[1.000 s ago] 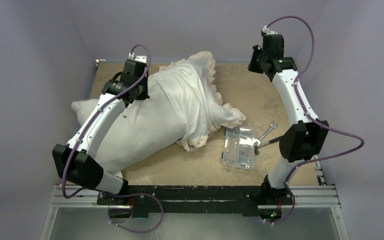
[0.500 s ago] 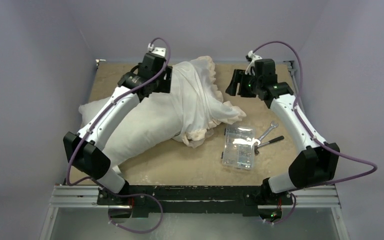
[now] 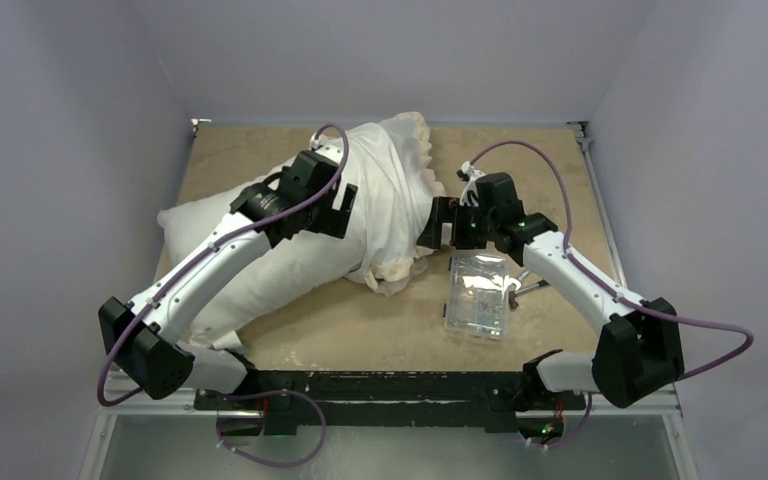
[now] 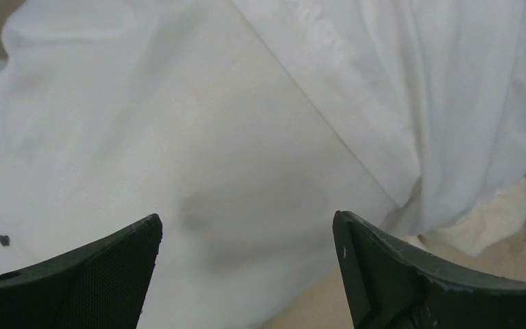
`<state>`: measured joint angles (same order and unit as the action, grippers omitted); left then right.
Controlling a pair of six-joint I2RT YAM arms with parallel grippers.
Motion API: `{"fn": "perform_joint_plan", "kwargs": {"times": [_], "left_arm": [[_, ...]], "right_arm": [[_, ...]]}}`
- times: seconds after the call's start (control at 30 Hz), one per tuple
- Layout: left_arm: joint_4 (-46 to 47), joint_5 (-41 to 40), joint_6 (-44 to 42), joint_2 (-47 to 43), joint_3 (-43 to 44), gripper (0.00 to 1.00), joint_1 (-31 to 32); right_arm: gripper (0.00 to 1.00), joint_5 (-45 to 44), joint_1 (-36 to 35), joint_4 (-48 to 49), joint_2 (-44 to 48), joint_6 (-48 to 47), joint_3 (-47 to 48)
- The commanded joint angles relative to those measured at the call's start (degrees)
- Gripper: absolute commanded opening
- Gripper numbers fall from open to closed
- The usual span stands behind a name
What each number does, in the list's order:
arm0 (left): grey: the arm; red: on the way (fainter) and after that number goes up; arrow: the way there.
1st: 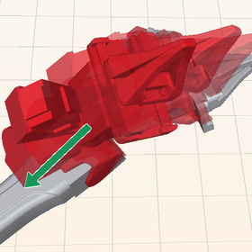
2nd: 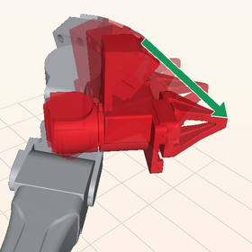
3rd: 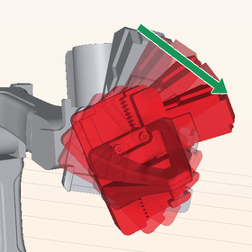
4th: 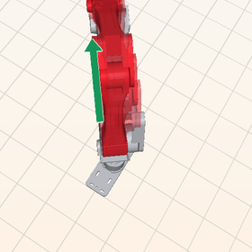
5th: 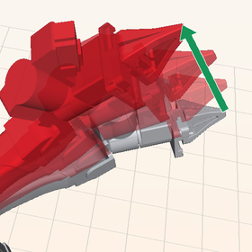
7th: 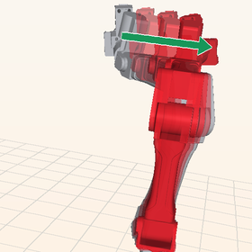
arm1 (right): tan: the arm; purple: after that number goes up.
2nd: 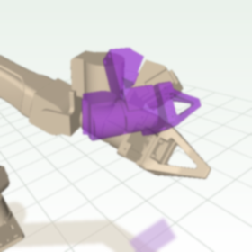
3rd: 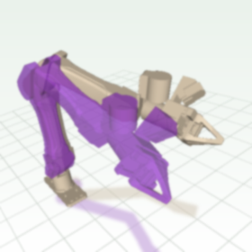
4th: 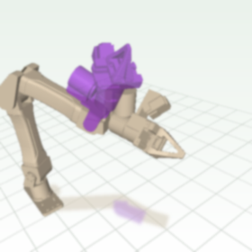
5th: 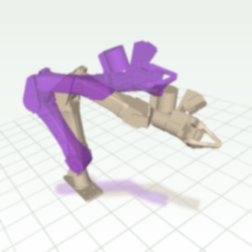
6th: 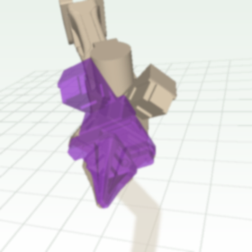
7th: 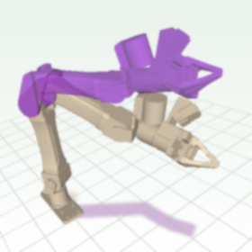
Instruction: Remove the pillowcase from the pillow
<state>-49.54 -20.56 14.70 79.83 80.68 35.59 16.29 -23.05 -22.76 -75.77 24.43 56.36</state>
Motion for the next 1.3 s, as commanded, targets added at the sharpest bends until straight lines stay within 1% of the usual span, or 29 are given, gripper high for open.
{"fn": "perform_joint_plan", "kwargs": {"times": [0.0,0.1,0.23,0.33,0.6,0.7,0.8,0.87,0.9,0.93,1.07,1.1,1.17,1.23,1.27], "left_arm": [[-1.47,3.4,3.64,-2.39,-4.68,0.95,1.18],[-0.69,4.78,5.32,-2.04,-6.26,0.99,1.93],[1.83,6.03,6.9,-1.02,-7.66,0.99,3.17],[4.02,6.55,7.98,0.17,-10.33,0.99,3.75],[11.07,6.34,11.56,4.32,-18.03,0.99,3.74],[13.18,4.96,12.58,6.01,-19.44,0.94,3.78],[13.88,3.97,13.23,7.59,-19.24,0.84,3.77],[14.31,4.07,13.1,7.87,-18.93,0.69,3.73],[14.37,4.19,13.08,7.77,-18.67,0.58,3.75],[14.34,4.21,13.08,7.63,-18.52,0.42,3.73],[13.48,3.8,12.85,6.52,-17.3,0.05,3.71],[13.07,3.33,12.79,6.14,-16.86,0.0,3.73],[11.99,1.92,12.66,5.4,-15.91,0.0,3.77],[10.62,-0.18,12.48,4.88,-14.85,0.0,3.71],[9.87,-1.51,12.4,4.67,-14.25,0.0,3.76]], "right_arm": [[0.98,2.4,-1.51,5.92,0.85,2.22,-1.94],[0.99,3.29,-2.2,8.01,0.03,3.44,-3.63],[0.99,5.21,-3.14,10.81,-0.96,4.6,-4.98],[0.99,5.92,-4.32,11.94,-2.2,4.91,-5.36],[0.99,3.48,-7.59,16.81,-6.1,7.85,-6.0],[0.99,2.85,-8.46,18.75,-8.57,8.52,-5.34],[0.99,1.81,-9.43,19.02,-11.07,8.44,-3.73],[0.99,1.42,-10.38,18.95,-12.73,8.32,-2.39],[0.99,1.38,-10.89,19.04,-13.41,8.28,-1.93],[0.99,1.19,-11.38,19.07,-14.12,8.27,-1.57],[0.96,0.19,-13.22,18.84,-16.37,8.72,-0.67],[0.93,0.08,-13.46,18.67,-16.76,8.77,-0.64],[0.86,-0.81,-13.77,17.91,-17.09,8.68,-0.57],[0.72,-3.3,-13.73,16.1,-16.48,7.55,-0.16],[0.62,-4.81,-13.73,14.41,-16.11,6.29,0.35]]}}
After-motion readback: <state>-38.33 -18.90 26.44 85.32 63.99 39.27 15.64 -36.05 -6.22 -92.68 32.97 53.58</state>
